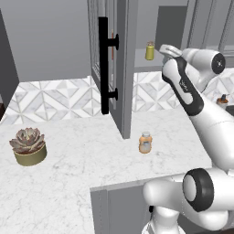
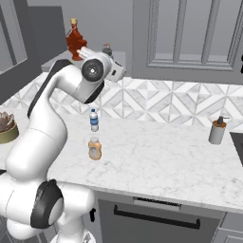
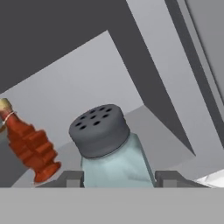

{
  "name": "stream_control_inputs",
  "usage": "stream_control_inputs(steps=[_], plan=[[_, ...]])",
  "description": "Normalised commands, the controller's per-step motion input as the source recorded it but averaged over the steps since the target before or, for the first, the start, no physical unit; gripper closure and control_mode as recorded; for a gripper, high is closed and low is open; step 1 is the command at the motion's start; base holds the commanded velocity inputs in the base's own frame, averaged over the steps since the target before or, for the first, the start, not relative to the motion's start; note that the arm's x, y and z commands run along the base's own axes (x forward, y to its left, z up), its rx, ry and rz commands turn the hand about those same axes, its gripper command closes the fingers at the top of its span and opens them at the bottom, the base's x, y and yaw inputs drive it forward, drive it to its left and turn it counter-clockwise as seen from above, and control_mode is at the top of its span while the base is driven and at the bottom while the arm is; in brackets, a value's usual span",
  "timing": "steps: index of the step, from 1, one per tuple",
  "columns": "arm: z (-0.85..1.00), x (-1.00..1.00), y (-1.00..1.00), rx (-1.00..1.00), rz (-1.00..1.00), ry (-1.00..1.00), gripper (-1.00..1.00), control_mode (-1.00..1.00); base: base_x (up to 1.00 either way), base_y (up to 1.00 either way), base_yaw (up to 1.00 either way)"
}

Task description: Put the shaker and condiment bottle from the counter next to their counterparts in the cabinet.

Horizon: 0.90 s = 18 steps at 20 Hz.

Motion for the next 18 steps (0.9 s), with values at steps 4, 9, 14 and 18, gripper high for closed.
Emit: stream_control_inputs(steps=[4, 9, 14, 18], plan=[[0.00, 0.28, 0.00, 0.00, -0.02, 0.05, 1.00, -1.00, 0.00, 0.00, 0.00], [0.00, 0.31, 0.00, 0.00, 0.00, 0.00, 1.00, -1.00, 0.00, 0.00, 0.00], [0.00, 0.33, 0.00, 0.00, 0.00, 0.00, 1.00, -1.00, 0.00, 0.00, 0.00], [0.00, 0.34, 0.00, 0.00, 0.00, 0.00, 1.00, -1.00, 0.00, 0.00, 0.00]])
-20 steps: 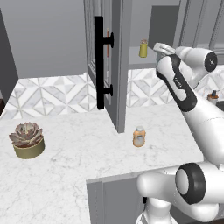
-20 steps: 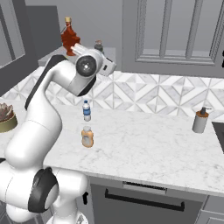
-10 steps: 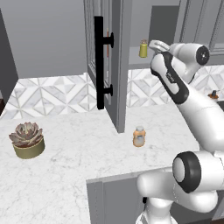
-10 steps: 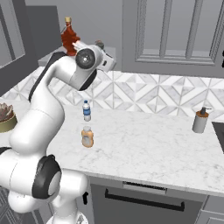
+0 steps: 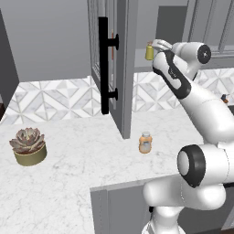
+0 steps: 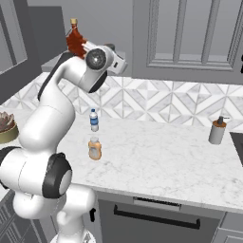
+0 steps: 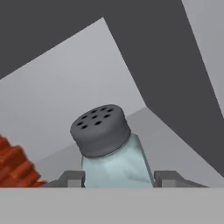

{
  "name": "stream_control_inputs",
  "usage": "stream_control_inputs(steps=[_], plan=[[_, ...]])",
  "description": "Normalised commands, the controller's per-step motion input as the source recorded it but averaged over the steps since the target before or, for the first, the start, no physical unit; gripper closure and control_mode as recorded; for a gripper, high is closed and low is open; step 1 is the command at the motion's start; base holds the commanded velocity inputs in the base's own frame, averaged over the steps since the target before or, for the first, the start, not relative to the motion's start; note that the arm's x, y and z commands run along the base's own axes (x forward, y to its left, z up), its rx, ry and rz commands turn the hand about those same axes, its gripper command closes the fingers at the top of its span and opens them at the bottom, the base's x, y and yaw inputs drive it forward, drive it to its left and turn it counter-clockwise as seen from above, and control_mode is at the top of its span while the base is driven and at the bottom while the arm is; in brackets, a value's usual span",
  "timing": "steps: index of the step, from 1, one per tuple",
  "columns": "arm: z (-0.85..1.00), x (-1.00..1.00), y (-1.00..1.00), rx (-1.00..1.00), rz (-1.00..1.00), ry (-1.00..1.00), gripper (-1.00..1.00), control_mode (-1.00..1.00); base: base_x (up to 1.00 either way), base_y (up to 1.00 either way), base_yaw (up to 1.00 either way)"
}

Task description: Put the shaker and condiment bottle from the counter next to their counterparts in the cabinet.

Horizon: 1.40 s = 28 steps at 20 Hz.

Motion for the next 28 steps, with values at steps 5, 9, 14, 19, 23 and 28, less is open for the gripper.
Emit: stream_control_inputs(steps=[5, 9, 14, 19, 23, 28], plan=[[0.00, 0.35, 0.00, -0.04, 0.00, -0.02, 1.00, -1.00, 0.00, 0.00, 0.00], [-0.09, 0.28, 0.00, -0.09, 0.00, -0.07, 1.00, -1.00, 0.00, 0.00, 0.00], [-0.15, 0.19, 0.00, -0.09, 0.00, -0.06, 1.00, -1.00, 0.00, 0.00, 0.00], [-0.05, 0.14, 0.00, -0.05, 0.00, 0.00, 1.00, -1.00, 0.00, 0.00, 0.00], [0.00, 0.10, 0.00, -0.02, 0.00, 0.00, 1.00, -1.00, 0.00, 0.00, 0.00], [-0.06, 0.07, -0.02, 0.00, 0.00, 0.00, 1.00, -1.00, 0.00, 0.00, 0.00]])
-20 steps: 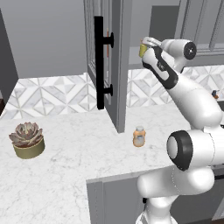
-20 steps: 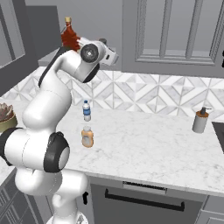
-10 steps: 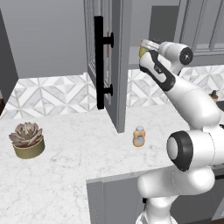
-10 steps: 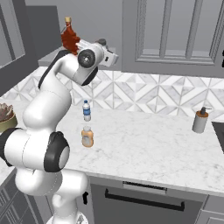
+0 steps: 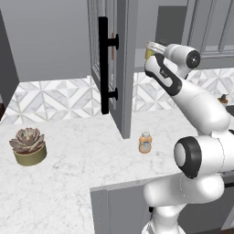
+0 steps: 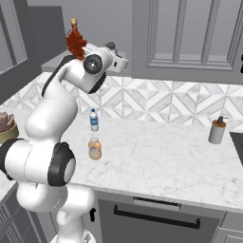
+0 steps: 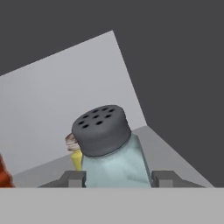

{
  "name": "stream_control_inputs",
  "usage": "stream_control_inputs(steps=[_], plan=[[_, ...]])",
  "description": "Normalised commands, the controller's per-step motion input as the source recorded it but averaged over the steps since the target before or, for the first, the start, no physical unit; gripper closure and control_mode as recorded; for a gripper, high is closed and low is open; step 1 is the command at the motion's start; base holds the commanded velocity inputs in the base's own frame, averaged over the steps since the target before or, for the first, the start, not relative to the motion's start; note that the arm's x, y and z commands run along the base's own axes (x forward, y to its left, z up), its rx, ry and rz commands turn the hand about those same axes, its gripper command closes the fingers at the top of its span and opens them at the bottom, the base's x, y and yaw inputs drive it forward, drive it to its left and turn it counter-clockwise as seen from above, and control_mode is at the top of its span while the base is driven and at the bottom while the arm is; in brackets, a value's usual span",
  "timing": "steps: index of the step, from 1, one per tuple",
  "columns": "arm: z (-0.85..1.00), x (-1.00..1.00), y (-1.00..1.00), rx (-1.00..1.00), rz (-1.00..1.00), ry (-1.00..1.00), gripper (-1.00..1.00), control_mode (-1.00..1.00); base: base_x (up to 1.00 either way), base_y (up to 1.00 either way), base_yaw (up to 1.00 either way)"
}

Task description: Put the shaker and condiment bottle from the counter next to their counterparts in the cabinet.

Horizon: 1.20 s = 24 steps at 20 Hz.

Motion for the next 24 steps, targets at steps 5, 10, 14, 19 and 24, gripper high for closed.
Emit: stream_control_inputs(steps=[5, 10, 14, 19, 24], plan=[[-0.09, 0.08, -0.02, 0.00, 0.00, 0.00, 1.00, -1.00, 0.00, 0.00, 0.00], [-0.20, 0.12, -0.01, -0.01, 0.00, 0.00, 1.00, -1.00, 0.00, 0.00, 0.00], [-0.29, 0.13, 0.00, -0.02, 0.00, 0.00, 1.00, -1.00, 0.00, 0.00, 0.00], [-0.37, 0.30, 0.00, -0.02, 0.00, 0.00, 1.00, -1.00, 0.00, 0.00, 0.00], [-0.46, 0.34, 0.00, -0.02, 0.00, 0.00, 1.00, -1.00, 0.00, 0.00, 0.00]])
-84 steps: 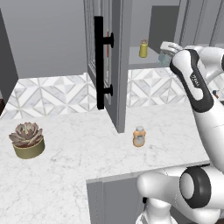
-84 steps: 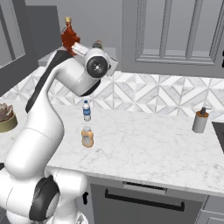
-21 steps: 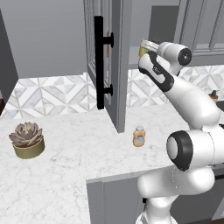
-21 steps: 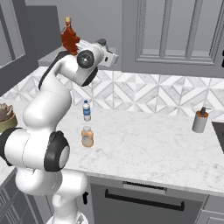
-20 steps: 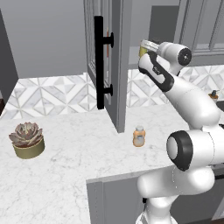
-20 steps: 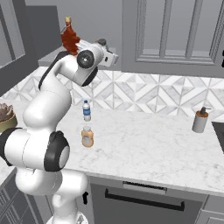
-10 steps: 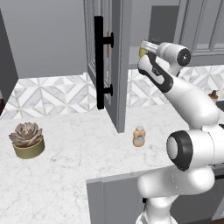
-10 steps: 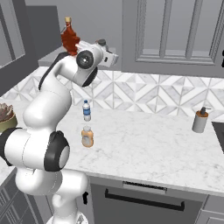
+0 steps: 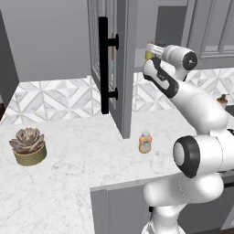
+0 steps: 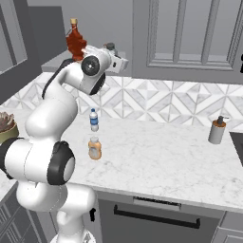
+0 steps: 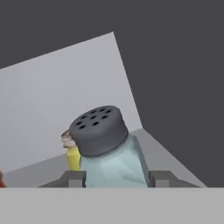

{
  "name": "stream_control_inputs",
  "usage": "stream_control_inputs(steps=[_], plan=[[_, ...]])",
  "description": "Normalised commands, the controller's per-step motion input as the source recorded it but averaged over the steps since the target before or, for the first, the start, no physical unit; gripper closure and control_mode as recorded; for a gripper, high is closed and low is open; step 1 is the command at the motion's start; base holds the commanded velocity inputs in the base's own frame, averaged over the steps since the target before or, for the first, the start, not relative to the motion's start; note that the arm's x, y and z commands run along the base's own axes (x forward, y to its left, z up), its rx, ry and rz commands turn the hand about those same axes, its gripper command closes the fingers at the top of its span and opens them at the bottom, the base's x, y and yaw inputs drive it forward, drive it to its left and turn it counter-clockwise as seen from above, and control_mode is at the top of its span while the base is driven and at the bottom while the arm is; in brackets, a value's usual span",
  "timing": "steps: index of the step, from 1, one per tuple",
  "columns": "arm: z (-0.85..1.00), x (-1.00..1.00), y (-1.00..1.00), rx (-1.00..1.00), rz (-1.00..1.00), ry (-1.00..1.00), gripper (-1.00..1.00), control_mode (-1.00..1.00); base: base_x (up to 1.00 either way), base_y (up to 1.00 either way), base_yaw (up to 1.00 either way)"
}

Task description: Put the shaker and condiment bottle from the counter next to their counterparts in the cabinet.

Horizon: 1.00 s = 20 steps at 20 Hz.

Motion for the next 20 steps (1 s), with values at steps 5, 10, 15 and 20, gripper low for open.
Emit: stream_control_inputs(steps=[5, 10, 15, 20], plan=[[-0.44, 0.08, 0.00, 0.00, 0.00, 0.02, 1.00, -1.00, 0.00, 0.00, 0.00], [-0.39, 0.03, 0.00, 0.00, 0.00, 0.05, 1.00, -1.00, 0.00, 0.00, 0.00], [-0.39, 0.23, 0.00, 0.00, 0.00, 0.02, 1.00, -1.00, 0.00, 0.00, 0.00], [-0.44, 0.32, 0.05, -0.01, 0.00, 0.01, -1.00, -1.00, 0.00, 0.00, 0.00]])
